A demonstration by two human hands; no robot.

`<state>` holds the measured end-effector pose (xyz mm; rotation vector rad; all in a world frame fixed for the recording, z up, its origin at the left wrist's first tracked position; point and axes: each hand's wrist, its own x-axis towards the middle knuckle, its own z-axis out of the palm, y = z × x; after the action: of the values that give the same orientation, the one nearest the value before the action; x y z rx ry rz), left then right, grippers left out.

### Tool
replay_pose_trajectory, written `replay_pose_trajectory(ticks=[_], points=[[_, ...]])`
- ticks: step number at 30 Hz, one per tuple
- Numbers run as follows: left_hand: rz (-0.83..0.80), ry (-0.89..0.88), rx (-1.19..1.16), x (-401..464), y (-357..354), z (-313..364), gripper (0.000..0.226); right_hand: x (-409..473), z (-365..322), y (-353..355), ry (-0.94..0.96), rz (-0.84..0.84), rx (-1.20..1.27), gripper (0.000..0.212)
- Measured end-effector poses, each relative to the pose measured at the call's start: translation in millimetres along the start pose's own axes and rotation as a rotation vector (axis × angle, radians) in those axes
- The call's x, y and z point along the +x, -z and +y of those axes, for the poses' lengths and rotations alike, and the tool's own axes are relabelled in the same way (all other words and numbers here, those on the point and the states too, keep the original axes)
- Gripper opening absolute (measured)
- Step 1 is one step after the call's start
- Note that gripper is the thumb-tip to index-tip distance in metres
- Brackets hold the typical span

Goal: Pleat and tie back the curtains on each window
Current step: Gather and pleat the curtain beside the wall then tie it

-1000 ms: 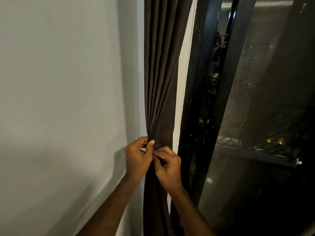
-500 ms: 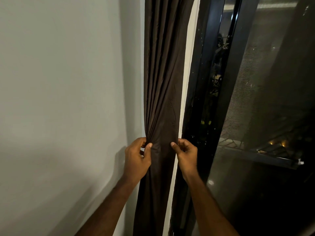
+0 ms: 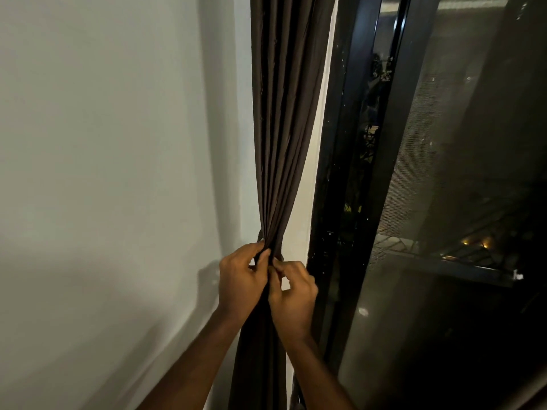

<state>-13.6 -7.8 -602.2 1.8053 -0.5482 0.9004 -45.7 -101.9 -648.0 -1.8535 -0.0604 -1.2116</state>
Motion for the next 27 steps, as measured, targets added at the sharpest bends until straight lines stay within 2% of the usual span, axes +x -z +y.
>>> replay_pose_trajectory(ticks=[10, 17, 20, 22, 25, 27], points=[[-0.033, 0.127, -0.170, -2.8, 4.5, 6.1, 0.010, -1.1, -2.0, -6.2, -0.044, -0.088, 0.084, 0.018], [-0.012, 0.113, -0.070, 7.0, 7.6, -7.7, 0.002, 8.5, -4.0, 2.7, 0.047, -0.254, 0.155, 0.030], [-0.026, 0.111, -0.067, 5.6, 9.4, -12.5, 0.014, 11.0, -4.7, 4.4, 0.040, -0.356, 0.212, 0.029], [-0.044, 0.110, -0.076, 4.5, 11.7, -13.4, 0.022, 15.9, -7.1, 9.5, -0.018, -0.295, 0.244, 0.025], [-0.059, 0.105, -0.087, 2.2, 14.6, -12.9, 0.025, 30.1, 4.0, 15.0, -0.175, -0.043, 0.177, 0.022], [-0.054, 0.103, -0.091, 1.0, 17.1, -12.2, 0.026, 43.2, 14.3, 14.8, -0.263, -0.007, 0.084, 0.021]])
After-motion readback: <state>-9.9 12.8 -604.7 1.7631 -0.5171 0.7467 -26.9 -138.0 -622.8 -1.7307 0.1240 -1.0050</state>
